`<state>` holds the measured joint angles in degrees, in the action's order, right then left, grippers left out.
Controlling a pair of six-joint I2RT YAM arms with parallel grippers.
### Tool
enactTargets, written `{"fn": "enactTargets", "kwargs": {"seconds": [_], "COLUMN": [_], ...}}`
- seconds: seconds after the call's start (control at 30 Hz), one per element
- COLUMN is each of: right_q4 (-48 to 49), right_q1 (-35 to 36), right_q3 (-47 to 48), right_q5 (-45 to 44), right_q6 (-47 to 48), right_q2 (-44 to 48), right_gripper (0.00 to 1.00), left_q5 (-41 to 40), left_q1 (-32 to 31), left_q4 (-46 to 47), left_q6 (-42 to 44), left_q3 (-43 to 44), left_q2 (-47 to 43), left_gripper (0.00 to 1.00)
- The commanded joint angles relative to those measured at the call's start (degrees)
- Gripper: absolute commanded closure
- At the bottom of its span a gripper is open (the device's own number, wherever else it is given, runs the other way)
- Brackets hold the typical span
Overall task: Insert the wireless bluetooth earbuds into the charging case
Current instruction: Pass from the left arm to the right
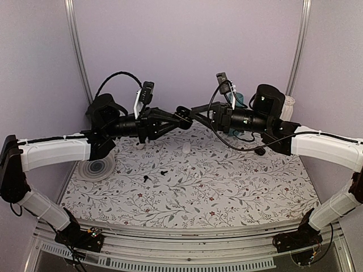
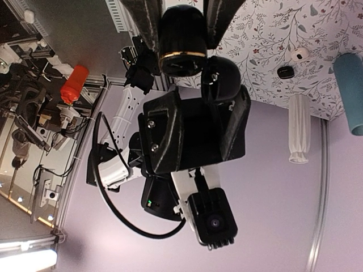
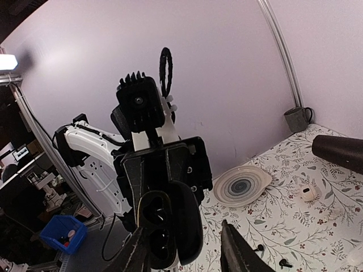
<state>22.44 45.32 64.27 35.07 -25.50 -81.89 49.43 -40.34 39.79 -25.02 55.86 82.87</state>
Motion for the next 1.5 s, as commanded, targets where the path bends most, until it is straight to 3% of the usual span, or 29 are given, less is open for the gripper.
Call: {"fn": "enactTargets", "kwargs": {"seconds": [0.0,0.27,0.53,0.7,0.87,1.03,1.47], "right_q4": [1.46,1.46,2.32,2.78,2.85,2.67,-6.96], "right_q1": [0.41,0.50,0.48,0.52,0.51,0.47,1.31], "right_q3": [1.63,2.26,2.59,2.61,2.70,2.45,5.47], "right_q5": [0.80,1.67,2.34,3.22,3.15,1.50,-4.41], "right_q6": [-0.67,-0.79,-1.59,-2.25,-2.33,-1.54,6.83], "right_q2": [-1.18,-2.05,-2.34,-2.58,-2.40,-1.20,0.49], "right_gripper": [0.60,0.67,0.80,0.94,0.97,0.97,0.97], "left_q5": [-0.13,0.46,1.10,1.07,0.92,0.32,-0.08], "left_q1": [0.35,0.52,0.52,0.57,0.57,0.59,0.80], "left_q4": [0.54,0.61,0.69,1.02,0.78,0.29,-5.39], "left_q6": [0.93,0.63,0.36,0.23,-0.10,-0.62,2.12], "left_q3": [-0.37,-0.40,-0.52,-0.57,-0.40,-0.64,0.06], "left_q2": [-0.54,-0.60,-0.44,-0.53,-0.38,-0.20,-1.53], "left_gripper": [1.00,1.00,1.00,1.00,1.00,0.70,0.56]}}
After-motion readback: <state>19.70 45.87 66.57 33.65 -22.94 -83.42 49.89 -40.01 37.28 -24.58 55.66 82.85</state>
